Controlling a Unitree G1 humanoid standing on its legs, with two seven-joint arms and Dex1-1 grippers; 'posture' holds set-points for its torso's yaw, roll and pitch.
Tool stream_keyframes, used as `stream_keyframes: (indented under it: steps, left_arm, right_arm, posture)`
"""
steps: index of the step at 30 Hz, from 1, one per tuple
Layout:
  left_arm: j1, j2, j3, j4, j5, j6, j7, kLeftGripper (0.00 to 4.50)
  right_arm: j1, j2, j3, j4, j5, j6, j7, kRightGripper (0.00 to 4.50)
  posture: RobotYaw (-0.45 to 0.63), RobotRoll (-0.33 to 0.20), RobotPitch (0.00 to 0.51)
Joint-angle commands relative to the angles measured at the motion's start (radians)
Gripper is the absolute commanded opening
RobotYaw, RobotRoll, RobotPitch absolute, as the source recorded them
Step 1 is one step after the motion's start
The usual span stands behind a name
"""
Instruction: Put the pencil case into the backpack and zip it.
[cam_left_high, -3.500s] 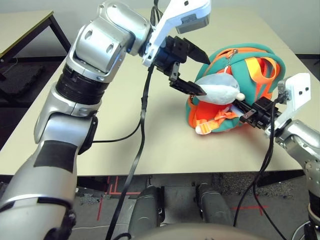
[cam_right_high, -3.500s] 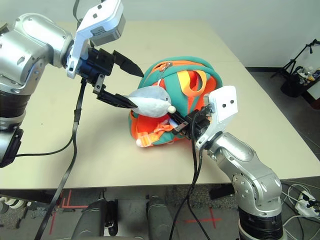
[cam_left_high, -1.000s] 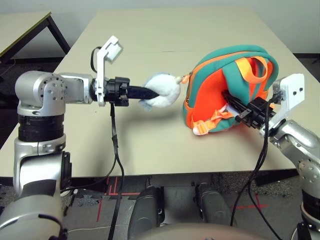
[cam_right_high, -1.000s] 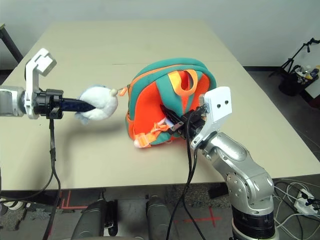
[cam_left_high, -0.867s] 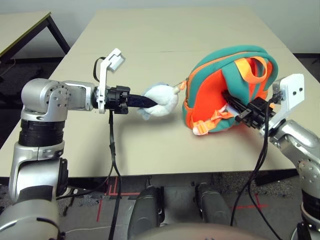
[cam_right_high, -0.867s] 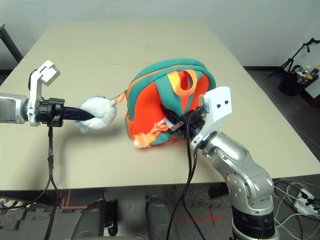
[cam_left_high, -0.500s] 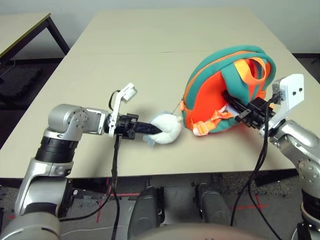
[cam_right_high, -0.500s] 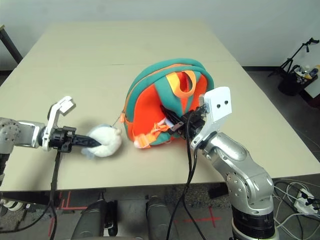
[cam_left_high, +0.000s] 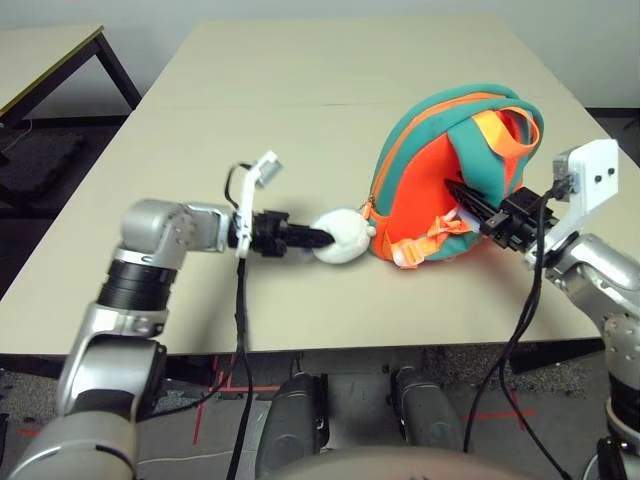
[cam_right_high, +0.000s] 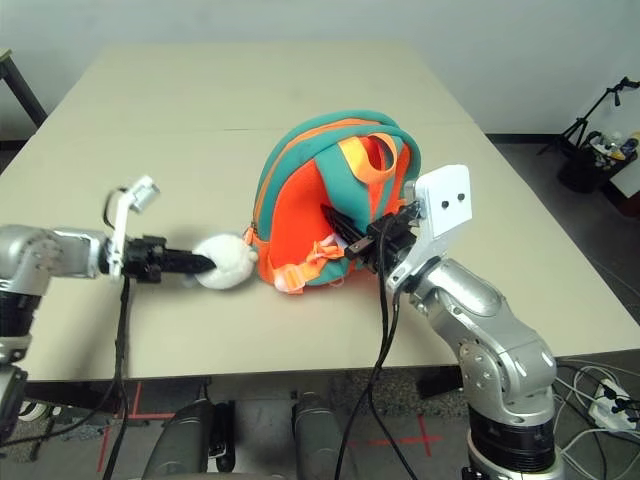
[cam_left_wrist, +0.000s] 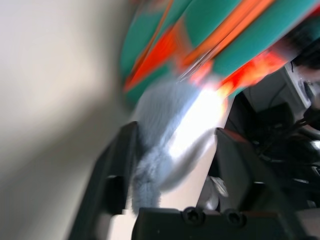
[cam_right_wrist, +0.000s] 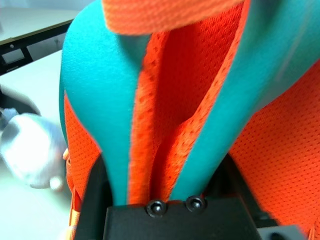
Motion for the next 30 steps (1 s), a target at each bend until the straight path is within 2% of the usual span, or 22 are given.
stream_keyframes:
  steps: [1, 4, 5, 8, 11, 15, 17, 19, 21, 22, 26, 28, 30]
  left_arm:
    - [-0.056, 0.071, 0.063, -0.087, -0.122, 0.139, -0.051, 4.5]
    - [-0.092, 0.122, 0.124, -0.128, -0.213, 0.242, -0.069, 4.5]
    - [-0.097, 0.129, 0.138, -0.134, -0.236, 0.259, -0.061, 4.5]
    - [-0.085, 0.153, 0.159, -0.141, -0.305, 0.271, -0.024, 4.5]
    - [-0.044, 0.165, 0.19, -0.141, -0.327, 0.271, 0.028, 4.5]
    - [-0.013, 0.132, 0.303, -0.097, -0.273, 0.253, 0.162, 4.5]
    - [0.007, 0.101, 0.376, -0.062, -0.203, 0.191, 0.281, 4.5]
    - [0.031, 0.067, 0.441, -0.032, -0.116, 0.111, 0.406, 4.5]
    - [0.077, 0.053, 0.452, -0.039, -0.038, 0.007, 0.47, 4.5]
    - [0.122, 0.04, 0.437, -0.04, 0.029, -0.105, 0.493, 4.5]
    - [0.251, -0.127, 0.457, 0.023, 0.213, -0.518, 0.606, 4.5]
    - [0.329, -0.148, 0.393, 0.06, 0.326, -0.711, 0.591, 4.5]
    - [0.377, -0.208, 0.379, 0.106, 0.381, -0.862, 0.609, 4.5]
  right_arm:
    - [0.053, -0.069, -0.084, -0.094, 0.118, 0.093, 0.005, 3.38]
    - [0.142, -0.152, -0.188, -0.162, 0.273, 0.186, -0.016, 4.3]
    - [0.167, -0.175, -0.219, -0.174, 0.312, 0.201, -0.021, 4.45]
    - [0.243, -0.25, -0.327, -0.192, 0.443, 0.246, -0.062, 4.45]
    - [0.31, -0.324, -0.44, -0.178, 0.604, 0.26, -0.137, 4.45]
    - [0.397, -0.429, -0.609, -0.101, 0.848, 0.239, -0.268, 4.45]
    - [0.442, -0.474, -0.699, -0.033, 0.901, 0.253, -0.298, 4.45]
    - [0.461, -0.502, -0.743, 0.03, 0.852, 0.267, -0.281, 4.45]
    - [0.446, -0.5, -0.724, 0.09, 0.762, 0.232, -0.259, 4.45]
    - [0.419, -0.493, -0.666, 0.131, 0.674, 0.184, -0.232, 4.45]
    - [0.266, -0.419, -0.405, 0.313, 0.357, -0.019, -0.131, 4.45]
    - [0.215, -0.383, -0.307, 0.398, 0.22, -0.106, -0.08, 4.45]
    - [0.151, -0.321, -0.242, 0.517, 0.106, -0.203, -0.054, 4.45]
  posture:
    - [-0.14, 0.0, 0.09]
    - [-0.15, 0.0, 0.087]
    - [-0.15, 0.0, 0.087]
    - [-0.16, 0.0, 0.087]
    - [-0.17, 0.0, 0.086]
    - [-0.17, 0.0, 0.086]
    - [-0.17, 0.0, 0.087]
    - [-0.17, 0.0, 0.086]
    - [-0.15, 0.0, 0.082]
    - [-0.14, 0.0, 0.081]
    - [-0.08, 0.0, 0.075]
    - [-0.06, 0.0, 0.072]
    - [-0.04, 0.0, 0.075]
